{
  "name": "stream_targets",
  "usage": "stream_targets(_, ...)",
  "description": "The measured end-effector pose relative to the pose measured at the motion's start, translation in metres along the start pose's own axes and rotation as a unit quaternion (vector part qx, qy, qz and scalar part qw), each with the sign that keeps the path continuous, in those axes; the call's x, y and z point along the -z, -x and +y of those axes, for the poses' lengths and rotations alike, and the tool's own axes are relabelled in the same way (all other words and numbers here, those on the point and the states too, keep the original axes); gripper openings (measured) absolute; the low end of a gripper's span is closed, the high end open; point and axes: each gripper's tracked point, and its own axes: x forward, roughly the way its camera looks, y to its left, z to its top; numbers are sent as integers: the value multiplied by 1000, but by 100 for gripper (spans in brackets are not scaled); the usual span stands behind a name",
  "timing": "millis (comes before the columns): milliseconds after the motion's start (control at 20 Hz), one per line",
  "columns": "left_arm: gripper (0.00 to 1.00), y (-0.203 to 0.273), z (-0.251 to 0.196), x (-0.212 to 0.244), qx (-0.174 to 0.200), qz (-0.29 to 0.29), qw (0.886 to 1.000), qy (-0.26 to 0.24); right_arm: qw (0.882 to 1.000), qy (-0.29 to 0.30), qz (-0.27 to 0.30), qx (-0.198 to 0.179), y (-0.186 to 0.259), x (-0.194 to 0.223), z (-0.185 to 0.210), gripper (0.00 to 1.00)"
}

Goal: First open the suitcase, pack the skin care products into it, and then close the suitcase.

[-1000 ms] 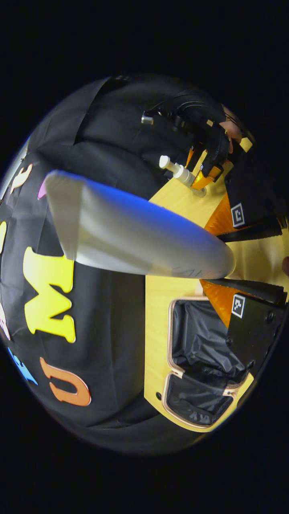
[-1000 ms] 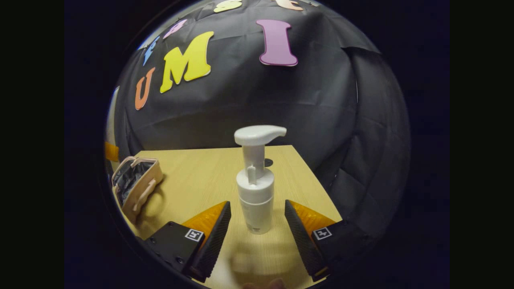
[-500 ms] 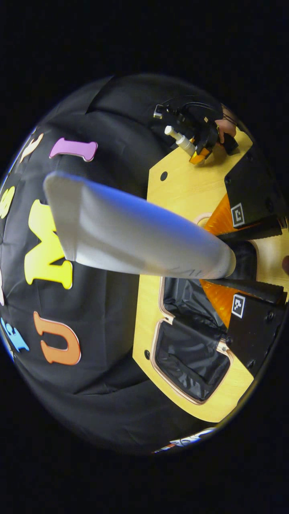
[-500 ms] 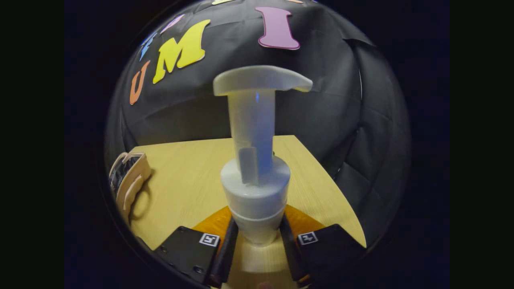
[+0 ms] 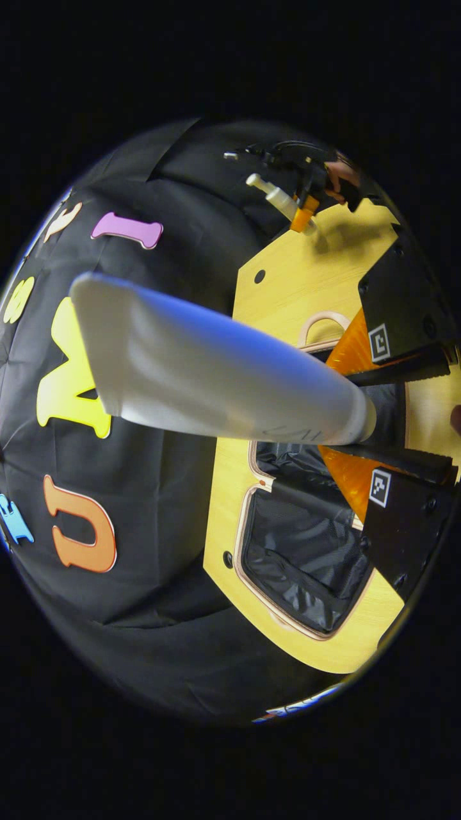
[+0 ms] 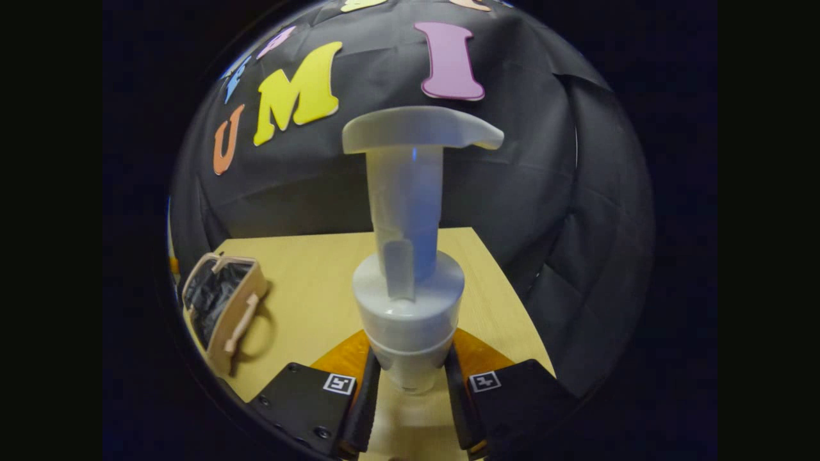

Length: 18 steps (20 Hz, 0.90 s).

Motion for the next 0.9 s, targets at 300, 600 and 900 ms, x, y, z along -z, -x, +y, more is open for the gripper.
stream_targets(300,46,-56,24,39,71,74,994,23,999,-7,1,-42,96,-32,56,47)
stream_targets(600,45,-97,41,107,62,215,972,70,999,11,-32,-24,171,-58,82,47)
stream_targets(900,45,-104,44,124,36,300,951,66,999,10,-24,-32,175,-52,89,47)
